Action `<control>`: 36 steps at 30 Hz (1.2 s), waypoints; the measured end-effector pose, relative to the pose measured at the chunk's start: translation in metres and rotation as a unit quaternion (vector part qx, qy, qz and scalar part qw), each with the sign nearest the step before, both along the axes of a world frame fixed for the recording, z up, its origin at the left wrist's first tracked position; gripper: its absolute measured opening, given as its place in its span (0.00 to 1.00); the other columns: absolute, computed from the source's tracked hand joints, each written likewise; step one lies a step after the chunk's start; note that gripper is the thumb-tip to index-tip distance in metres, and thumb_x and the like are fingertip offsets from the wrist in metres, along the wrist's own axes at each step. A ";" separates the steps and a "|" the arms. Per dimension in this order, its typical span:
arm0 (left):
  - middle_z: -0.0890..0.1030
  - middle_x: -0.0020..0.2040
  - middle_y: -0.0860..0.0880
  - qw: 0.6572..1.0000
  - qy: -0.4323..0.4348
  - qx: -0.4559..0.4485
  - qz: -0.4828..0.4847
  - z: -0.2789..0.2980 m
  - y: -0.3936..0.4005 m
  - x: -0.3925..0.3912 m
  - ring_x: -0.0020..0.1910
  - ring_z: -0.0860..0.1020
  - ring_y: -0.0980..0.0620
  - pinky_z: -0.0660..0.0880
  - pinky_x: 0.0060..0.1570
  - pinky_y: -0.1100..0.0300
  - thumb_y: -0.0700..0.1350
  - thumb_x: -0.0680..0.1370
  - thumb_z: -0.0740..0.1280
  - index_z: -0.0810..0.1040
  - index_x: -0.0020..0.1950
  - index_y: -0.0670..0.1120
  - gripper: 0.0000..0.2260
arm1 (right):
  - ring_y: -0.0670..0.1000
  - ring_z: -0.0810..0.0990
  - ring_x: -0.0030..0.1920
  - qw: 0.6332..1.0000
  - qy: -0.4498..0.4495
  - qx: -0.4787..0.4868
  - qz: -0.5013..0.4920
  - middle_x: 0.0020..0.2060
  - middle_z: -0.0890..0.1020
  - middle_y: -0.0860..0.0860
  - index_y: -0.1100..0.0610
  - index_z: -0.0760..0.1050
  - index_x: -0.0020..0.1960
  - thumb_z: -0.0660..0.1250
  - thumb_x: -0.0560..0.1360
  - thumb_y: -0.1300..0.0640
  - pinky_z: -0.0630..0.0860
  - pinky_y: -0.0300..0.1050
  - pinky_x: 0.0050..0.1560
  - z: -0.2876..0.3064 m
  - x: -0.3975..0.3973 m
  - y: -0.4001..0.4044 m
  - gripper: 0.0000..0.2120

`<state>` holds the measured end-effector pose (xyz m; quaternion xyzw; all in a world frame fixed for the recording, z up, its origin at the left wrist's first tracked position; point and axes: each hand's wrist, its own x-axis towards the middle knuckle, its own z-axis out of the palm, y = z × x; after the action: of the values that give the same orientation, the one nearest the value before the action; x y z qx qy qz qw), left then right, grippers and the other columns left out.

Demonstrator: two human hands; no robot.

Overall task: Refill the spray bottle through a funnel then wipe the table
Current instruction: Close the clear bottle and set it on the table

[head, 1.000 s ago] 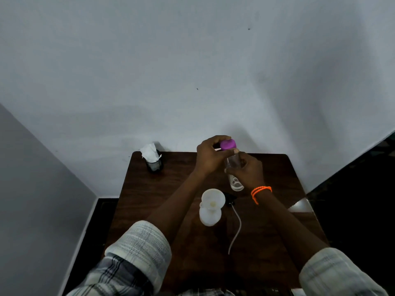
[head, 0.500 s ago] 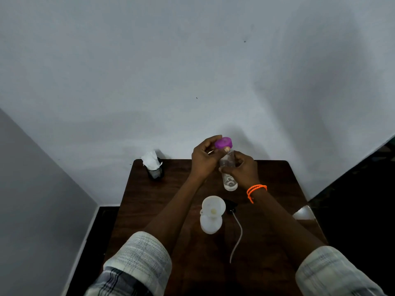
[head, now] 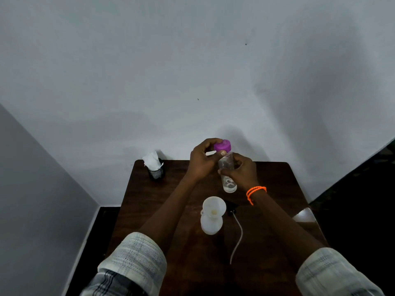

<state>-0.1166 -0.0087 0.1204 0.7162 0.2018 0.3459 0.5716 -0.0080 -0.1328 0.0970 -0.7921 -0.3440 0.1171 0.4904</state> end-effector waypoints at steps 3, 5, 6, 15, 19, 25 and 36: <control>0.85 0.58 0.51 1.000 -0.002 -0.006 -0.007 0.003 0.001 0.000 0.58 0.82 0.52 0.79 0.60 0.58 0.42 0.74 0.77 0.82 0.61 0.45 0.16 | 0.42 0.84 0.40 1.000 -0.008 0.007 0.001 0.39 0.86 0.45 0.53 0.84 0.49 0.83 0.60 0.59 0.79 0.36 0.42 0.003 -0.003 0.001 0.19; 0.85 0.58 0.51 1.000 -0.005 -0.012 0.003 0.005 0.001 0.001 0.58 0.82 0.52 0.79 0.56 0.62 0.43 0.72 0.79 0.82 0.60 0.45 0.18 | 0.43 0.84 0.40 1.000 -0.006 0.003 0.004 0.39 0.86 0.45 0.53 0.83 0.48 0.83 0.60 0.59 0.78 0.35 0.41 0.004 -0.003 0.002 0.18; 0.85 0.56 0.52 1.000 -0.005 -0.012 0.014 0.005 0.000 0.001 0.56 0.83 0.53 0.80 0.54 0.62 0.43 0.71 0.80 0.82 0.59 0.45 0.18 | 0.43 0.83 0.40 1.000 -0.006 -0.001 0.004 0.39 0.86 0.45 0.53 0.83 0.48 0.83 0.60 0.58 0.78 0.36 0.41 0.004 -0.003 0.003 0.19; 0.86 0.50 0.55 0.995 -0.023 0.045 0.089 0.006 -0.006 -0.002 0.50 0.83 0.57 0.80 0.52 0.63 0.45 0.69 0.82 0.84 0.54 0.46 0.16 | 0.45 0.84 0.42 0.999 -0.023 -0.025 0.000 0.41 0.86 0.45 0.52 0.83 0.54 0.83 0.59 0.56 0.79 0.39 0.43 0.005 -0.004 0.008 0.24; 0.86 0.50 0.56 0.996 -0.012 0.008 0.093 0.009 -0.006 -0.001 0.48 0.82 0.63 0.77 0.47 0.71 0.43 0.71 0.80 0.84 0.55 0.45 0.14 | 0.38 0.81 0.39 0.999 -0.022 -0.031 -0.008 0.39 0.84 0.42 0.52 0.84 0.54 0.83 0.59 0.54 0.73 0.29 0.40 0.005 -0.004 0.011 0.24; 0.86 0.48 0.54 0.990 -0.024 0.006 0.139 0.006 -0.008 -0.002 0.47 0.83 0.57 0.80 0.46 0.65 0.48 0.69 0.82 0.84 0.52 0.47 0.15 | 0.44 0.80 0.38 0.996 -0.077 -0.047 -0.015 0.40 0.84 0.45 0.53 0.83 0.57 0.83 0.59 0.52 0.73 0.34 0.41 0.004 -0.002 0.014 0.27; 0.86 0.51 0.53 0.996 -0.028 -0.014 0.089 0.003 0.000 -0.002 0.52 0.84 0.55 0.83 0.51 0.55 0.45 0.71 0.81 0.82 0.53 0.47 0.14 | 0.44 0.82 0.39 0.998 -0.039 -0.053 0.005 0.39 0.84 0.43 0.52 0.83 0.51 0.83 0.57 0.50 0.77 0.40 0.40 0.003 0.003 0.015 0.24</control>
<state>-0.1189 -0.0084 0.1231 0.6772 0.2539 0.4125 0.5539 -0.0046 -0.1176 0.1004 -0.8190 -0.3604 0.1064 0.4337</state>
